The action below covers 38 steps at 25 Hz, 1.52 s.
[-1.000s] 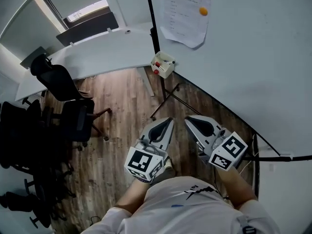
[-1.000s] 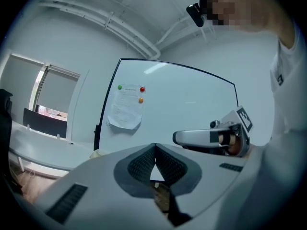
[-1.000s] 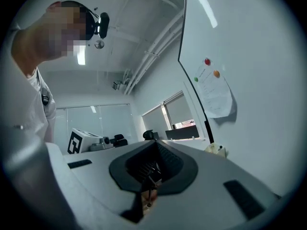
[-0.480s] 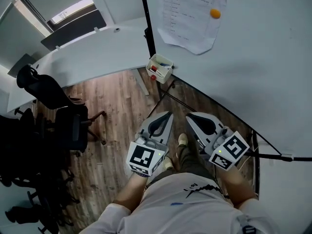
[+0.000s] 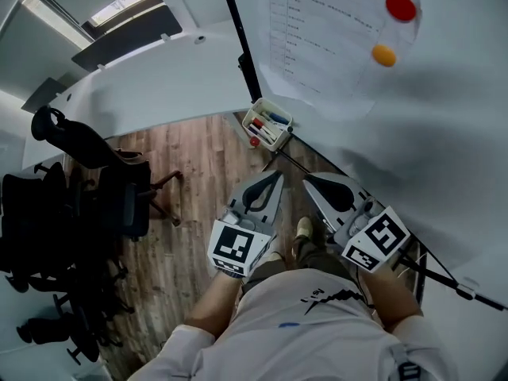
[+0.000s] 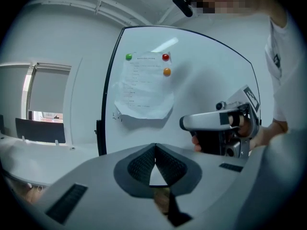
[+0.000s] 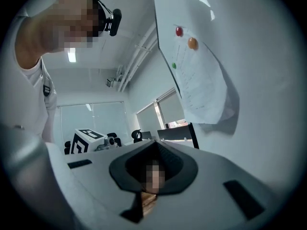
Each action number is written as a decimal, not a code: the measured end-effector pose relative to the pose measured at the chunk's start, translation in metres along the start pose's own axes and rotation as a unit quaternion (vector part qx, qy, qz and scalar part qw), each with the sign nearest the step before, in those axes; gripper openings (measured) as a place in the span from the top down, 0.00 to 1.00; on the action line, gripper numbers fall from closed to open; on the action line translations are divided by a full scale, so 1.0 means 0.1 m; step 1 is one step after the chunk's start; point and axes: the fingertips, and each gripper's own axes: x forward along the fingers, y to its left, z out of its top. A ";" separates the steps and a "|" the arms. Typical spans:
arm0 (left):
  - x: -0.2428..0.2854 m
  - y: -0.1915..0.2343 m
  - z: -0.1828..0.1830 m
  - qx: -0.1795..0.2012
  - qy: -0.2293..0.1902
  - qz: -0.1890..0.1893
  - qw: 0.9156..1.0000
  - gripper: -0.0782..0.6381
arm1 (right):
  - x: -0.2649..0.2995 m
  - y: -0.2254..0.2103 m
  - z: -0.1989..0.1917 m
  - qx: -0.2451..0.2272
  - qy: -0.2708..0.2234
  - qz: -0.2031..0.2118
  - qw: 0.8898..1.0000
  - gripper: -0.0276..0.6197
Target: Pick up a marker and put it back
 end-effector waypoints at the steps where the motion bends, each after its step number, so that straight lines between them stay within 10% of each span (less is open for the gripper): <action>1: 0.09 0.03 0.00 -0.004 0.004 0.006 1.000 0.87 | 0.02 -0.10 0.02 0.003 0.001 0.003 1.000 0.94; 13: 0.58 0.25 -0.05 -0.003 0.034 0.020 0.999 0.88 | 0.24 -0.56 -0.02 0.028 0.017 0.009 0.999 0.94; 19: 0.86 0.38 -0.44 0.070 0.081 -0.017 0.994 0.87 | 0.29 -0.67 -0.14 0.041 0.021 -0.028 0.999 0.94; 29: 1.39 0.57 -0.96 0.314 0.139 -0.038 0.938 0.72 | 0.25 -0.82 -0.36 0.054 0.039 -0.107 0.992 0.94; 34: 1.52 0.57 -1.11 0.367 0.155 -0.043 0.916 0.72 | 0.18 -0.87 -0.38 0.054 0.042 -0.137 0.988 0.94; 38: 1.58 0.62 -1.16 0.369 0.160 -0.035 0.915 0.72 | 0.15 -0.89 -0.40 0.056 0.045 -0.152 0.986 0.94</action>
